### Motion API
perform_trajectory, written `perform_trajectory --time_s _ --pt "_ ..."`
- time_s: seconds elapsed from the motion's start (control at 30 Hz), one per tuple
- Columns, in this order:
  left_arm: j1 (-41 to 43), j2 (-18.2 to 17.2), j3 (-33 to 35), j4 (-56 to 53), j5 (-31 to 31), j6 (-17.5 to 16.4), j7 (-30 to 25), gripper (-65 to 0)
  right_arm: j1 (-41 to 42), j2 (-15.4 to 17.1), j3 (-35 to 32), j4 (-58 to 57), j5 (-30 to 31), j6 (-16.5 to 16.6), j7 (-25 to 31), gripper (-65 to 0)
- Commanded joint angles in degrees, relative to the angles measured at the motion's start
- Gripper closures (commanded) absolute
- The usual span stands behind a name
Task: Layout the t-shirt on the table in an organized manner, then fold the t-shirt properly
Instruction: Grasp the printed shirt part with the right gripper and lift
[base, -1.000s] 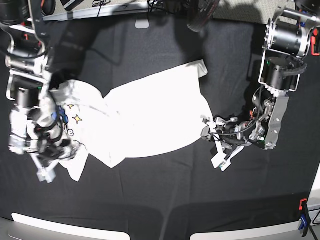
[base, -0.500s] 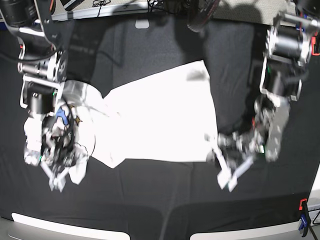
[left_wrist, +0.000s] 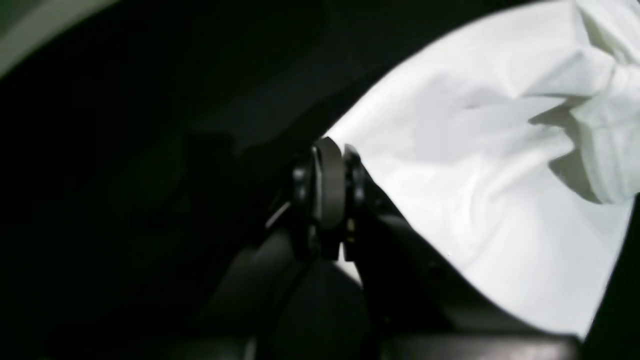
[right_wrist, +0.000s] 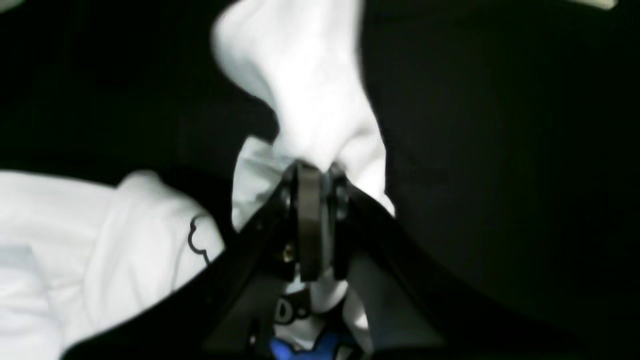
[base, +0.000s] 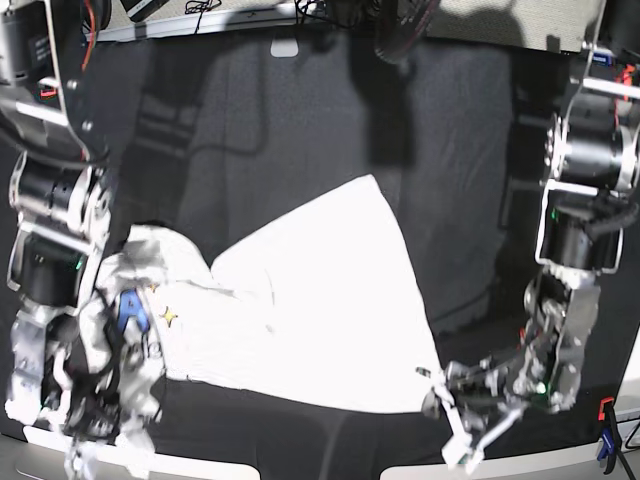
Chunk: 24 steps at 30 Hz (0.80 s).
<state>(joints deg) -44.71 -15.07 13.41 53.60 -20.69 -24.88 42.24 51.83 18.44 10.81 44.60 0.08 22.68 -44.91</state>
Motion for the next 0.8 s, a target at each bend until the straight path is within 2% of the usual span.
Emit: perform_trajectory --time_s 0.0,0.03,0.13,0.2,0.27,0.3,0.4,0.47,0.5,0.6,0.7,0.77 --pt "-2.51 -0.2 -0.28 0.98 -0.42 0.02 -1.07 0.0 3.02 0.61 0.04 1.11 0.52 0.04 1.11 0.0" --pt "-2.67 -0.2 -0.28 0.98 -0.46 0.02 -1.05 0.0 3.26 0.61 0.04 1.11 0.52 0.04 1.07 -3.2" --pt "-2.69 -0.2 -0.28 1.01 -1.07 0.02 0.17 0.0 3.39 0.55 0.04 1.09 0.87 0.07 1.05 -21.6" --pt "-2.56 -0.2 -0.28 1.01 -1.92 -0.02 0.98 0.0 3.34 0.39 0.04 1.09 3.15 0.07 -0.61 -29.9" --pt "-2.25 -0.2 -0.28 1.01 -2.08 -0.02 1.25 0.0 3.37 0.13 0.04 1.09 7.41 0.48 -3.82 -31.0" --pt "-2.12 -0.2 -0.28 1.01 -2.08 -0.02 1.22 0.0 3.34 0.11 0.04 1.09 10.34 1.77 -4.98 -31.0" --pt "-1.64 -0.2 -0.28 1.01 -2.08 -0.17 1.25 0.0 3.3 -0.42 0.04 1.09 19.28 7.61 -8.92 -30.8" --pt "-1.46 -0.2 -0.28 1.01 -2.1 -0.17 1.25 0.0 3.17 -1.92 0.02 1.07 21.64 11.8 -11.43 -30.8" --pt "-1.46 -0.2 -0.28 1.01 -2.1 -0.17 1.25 0.0 2.82 -3.08 0.0 0.96 21.55 13.75 -12.22 -30.8" --pt "-1.49 -0.2 -0.28 1.01 -2.1 -0.17 1.22 0.0 -0.44 -6.95 -2.54 0.92 19.71 15.87 -10.16 -30.8" --pt "-1.49 -0.2 -0.28 1.01 -2.08 -0.17 1.25 0.0 -5.44 -10.23 -10.4 0.92 10.29 15.89 -3.56 -30.7" --pt "-1.49 -0.2 -0.28 1.01 -2.05 -0.17 1.25 0.0 -8.26 -10.88 -17.68 0.92 3.37 14.82 0.2 -29.5"
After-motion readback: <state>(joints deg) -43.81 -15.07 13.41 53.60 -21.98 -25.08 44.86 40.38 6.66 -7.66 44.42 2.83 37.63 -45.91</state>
